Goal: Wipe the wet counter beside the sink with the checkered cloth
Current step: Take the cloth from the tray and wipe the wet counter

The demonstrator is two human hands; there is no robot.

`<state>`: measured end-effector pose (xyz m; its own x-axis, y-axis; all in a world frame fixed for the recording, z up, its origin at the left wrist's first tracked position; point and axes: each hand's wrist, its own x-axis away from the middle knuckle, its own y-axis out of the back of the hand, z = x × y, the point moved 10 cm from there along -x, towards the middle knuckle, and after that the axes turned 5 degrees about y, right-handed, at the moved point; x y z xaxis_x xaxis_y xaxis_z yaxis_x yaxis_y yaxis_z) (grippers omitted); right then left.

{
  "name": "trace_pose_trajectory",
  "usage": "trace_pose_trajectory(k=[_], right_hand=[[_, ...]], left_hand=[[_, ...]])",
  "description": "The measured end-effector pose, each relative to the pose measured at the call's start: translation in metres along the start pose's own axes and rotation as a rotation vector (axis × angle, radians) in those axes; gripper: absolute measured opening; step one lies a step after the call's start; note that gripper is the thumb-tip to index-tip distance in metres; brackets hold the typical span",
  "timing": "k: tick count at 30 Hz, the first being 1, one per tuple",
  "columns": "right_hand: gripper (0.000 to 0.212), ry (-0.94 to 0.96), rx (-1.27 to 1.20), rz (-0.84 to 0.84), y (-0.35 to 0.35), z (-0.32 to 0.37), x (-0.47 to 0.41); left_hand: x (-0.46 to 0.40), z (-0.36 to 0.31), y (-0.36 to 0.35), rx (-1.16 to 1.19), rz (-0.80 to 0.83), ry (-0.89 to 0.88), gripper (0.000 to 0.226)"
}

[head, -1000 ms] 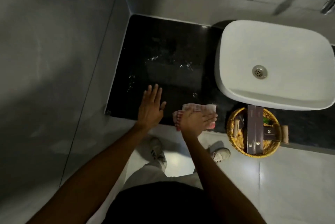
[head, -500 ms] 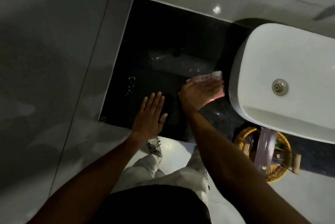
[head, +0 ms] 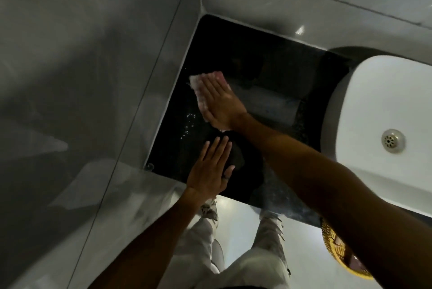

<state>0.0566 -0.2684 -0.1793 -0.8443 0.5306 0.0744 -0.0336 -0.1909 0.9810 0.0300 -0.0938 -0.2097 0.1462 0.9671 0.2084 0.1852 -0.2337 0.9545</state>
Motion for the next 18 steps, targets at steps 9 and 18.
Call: trace_pose_trajectory(k=[9, 18], right_hand=[[0.071, -0.597, -0.211, -0.326, 0.036, -0.059, 0.116], [0.08, -0.87, -0.061, -0.131, -0.029, -0.069, 0.2]], left_hand=[[-0.012, 0.004, 0.072, 0.156, -0.231, -0.035, 0.073], [-0.158, 0.04, 0.074, -0.1, 0.154, -0.045, 0.121]])
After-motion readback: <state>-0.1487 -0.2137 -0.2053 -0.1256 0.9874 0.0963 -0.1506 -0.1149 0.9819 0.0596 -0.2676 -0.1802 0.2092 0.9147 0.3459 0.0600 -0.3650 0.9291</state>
